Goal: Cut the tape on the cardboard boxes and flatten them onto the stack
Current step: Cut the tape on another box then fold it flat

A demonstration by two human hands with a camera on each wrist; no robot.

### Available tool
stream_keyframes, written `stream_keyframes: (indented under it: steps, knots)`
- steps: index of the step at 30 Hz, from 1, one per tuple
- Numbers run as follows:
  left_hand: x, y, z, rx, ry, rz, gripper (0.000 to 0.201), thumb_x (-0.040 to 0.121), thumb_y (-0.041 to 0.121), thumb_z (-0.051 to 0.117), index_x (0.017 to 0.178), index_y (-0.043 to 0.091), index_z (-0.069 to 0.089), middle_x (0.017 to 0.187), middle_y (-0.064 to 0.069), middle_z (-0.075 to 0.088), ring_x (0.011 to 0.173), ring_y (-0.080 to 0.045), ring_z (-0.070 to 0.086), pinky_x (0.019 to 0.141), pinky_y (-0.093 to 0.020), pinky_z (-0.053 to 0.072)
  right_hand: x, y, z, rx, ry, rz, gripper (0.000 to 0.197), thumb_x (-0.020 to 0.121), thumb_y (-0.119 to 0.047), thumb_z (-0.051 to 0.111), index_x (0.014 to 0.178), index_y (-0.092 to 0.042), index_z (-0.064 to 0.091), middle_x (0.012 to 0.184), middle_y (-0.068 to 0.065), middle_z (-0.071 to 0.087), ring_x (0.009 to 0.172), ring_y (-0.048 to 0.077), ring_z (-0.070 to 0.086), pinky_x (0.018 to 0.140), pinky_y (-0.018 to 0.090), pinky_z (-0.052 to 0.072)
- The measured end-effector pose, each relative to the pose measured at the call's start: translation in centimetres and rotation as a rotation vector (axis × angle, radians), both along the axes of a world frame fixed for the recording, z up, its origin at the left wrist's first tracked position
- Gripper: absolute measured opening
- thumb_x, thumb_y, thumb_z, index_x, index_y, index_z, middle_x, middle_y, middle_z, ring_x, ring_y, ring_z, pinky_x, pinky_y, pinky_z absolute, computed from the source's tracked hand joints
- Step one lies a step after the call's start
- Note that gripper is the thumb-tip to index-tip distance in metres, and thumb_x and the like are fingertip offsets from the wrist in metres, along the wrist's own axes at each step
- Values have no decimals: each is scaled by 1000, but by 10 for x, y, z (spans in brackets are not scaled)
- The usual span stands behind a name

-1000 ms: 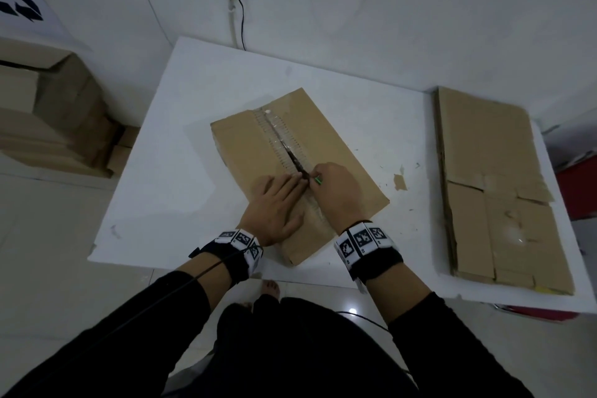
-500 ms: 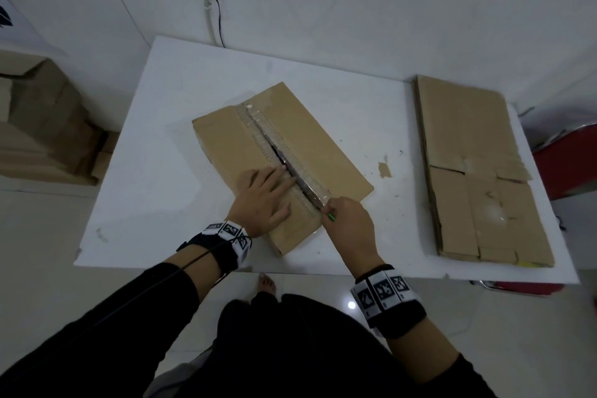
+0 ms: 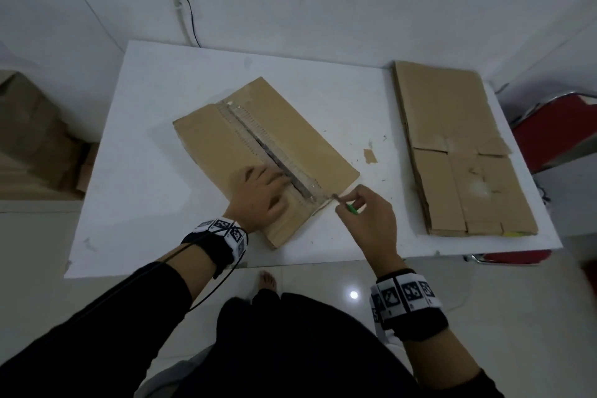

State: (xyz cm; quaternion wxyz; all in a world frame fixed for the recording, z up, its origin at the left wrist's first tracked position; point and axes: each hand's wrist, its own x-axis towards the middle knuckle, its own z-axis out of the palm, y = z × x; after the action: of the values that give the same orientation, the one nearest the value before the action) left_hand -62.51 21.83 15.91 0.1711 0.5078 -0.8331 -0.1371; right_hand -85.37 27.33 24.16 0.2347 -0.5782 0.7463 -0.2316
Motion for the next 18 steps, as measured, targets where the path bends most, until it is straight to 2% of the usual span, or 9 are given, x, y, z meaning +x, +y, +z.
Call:
stream_keyframes:
  steps: [2,4,6,8,9,12,15,18]
  knots:
    - [-1,1,0,18,13,-61,57,87,54,38,128,19,58,134,1,54,122,-21,49,102,-37,21,-2,-2,-5,-54,-102,-63,10,87,-32,69,86,-27,61,77,-10,60,61,3,52,55,23,38]
    - [-2,0,-1,43,-18,-84,68,86,65,35,135,21,53,138,2,51,125,-19,45,104,-37,20,4,-9,-12,-66,-187,-62,15,91,-42,66,90,-29,58,83,-12,63,57,3,51,55,28,48]
    - [-2,-2,-1,77,-87,-92,78,81,76,31,138,27,50,137,2,48,127,-20,41,105,-40,22,15,-16,-22,-71,-228,-9,13,95,-36,62,94,-27,54,88,-15,65,59,5,57,58,36,55]
    - [-1,-7,2,111,-129,-84,82,75,84,30,134,32,51,134,2,46,126,-21,38,106,-43,25,24,-20,-32,-57,-149,77,9,98,-23,55,97,-27,46,88,-15,64,63,12,61,56,34,53]
    - [0,-10,5,114,-131,-84,82,72,87,31,130,33,53,132,1,46,124,-22,39,104,-43,27,27,-20,-39,-38,-98,101,11,98,-20,52,99,-28,44,85,-11,64,62,15,61,55,35,52]
    - [-3,-19,14,102,-113,-122,82,64,89,37,117,29,55,129,-3,45,121,-26,38,100,-42,27,30,-15,-54,35,-36,93,7,102,-26,44,107,-26,41,75,1,63,56,21,60,52,46,53]
    - [-8,-25,25,173,-95,-169,83,58,89,42,110,24,52,127,2,45,123,-22,34,100,-38,21,28,-12,-55,37,-93,79,5,104,-28,42,108,-26,41,87,0,66,51,16,62,50,40,54]
    - [-17,-26,36,307,-139,-206,79,56,83,52,115,29,53,118,5,43,120,-19,30,102,-37,18,27,-14,-48,31,-305,18,7,103,-23,45,108,-18,45,105,-2,66,61,19,66,46,27,52]
